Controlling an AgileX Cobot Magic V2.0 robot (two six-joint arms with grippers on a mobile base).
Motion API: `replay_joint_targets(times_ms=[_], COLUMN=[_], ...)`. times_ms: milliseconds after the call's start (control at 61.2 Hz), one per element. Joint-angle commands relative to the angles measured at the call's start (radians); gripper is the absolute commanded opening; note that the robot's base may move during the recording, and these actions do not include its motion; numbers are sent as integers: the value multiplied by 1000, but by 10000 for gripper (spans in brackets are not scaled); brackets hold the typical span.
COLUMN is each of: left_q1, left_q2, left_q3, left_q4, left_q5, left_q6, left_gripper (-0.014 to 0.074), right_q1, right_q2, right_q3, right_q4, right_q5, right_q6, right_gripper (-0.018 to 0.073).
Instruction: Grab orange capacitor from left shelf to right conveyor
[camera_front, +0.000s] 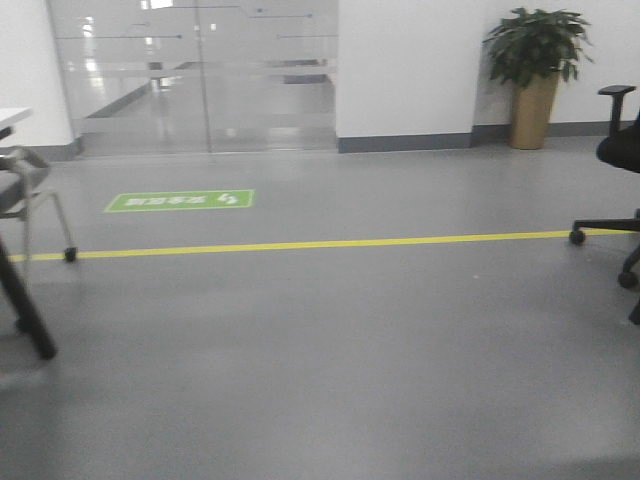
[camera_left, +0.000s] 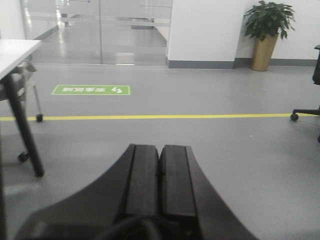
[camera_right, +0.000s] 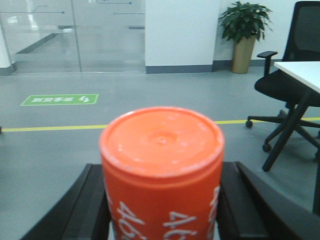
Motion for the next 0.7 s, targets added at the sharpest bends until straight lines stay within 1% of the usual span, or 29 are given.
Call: replay_joint_targets(times_ms=[0,686], left_q1=[-10,-12], left_q2=[-12,-12], left_q3=[-5,-5], left_q4=[-2,-2], left_q5=[-91,-91], left_q6=[-1,-1], left_gripper=[-127,-127], right_q1=[-5,-5], right_q2=[16,16], right_q3=[-24,-24], right_q4=[-11,-11], right_q5=[-92,-92], right_q6=[-4,-4], right_gripper=[120,120])
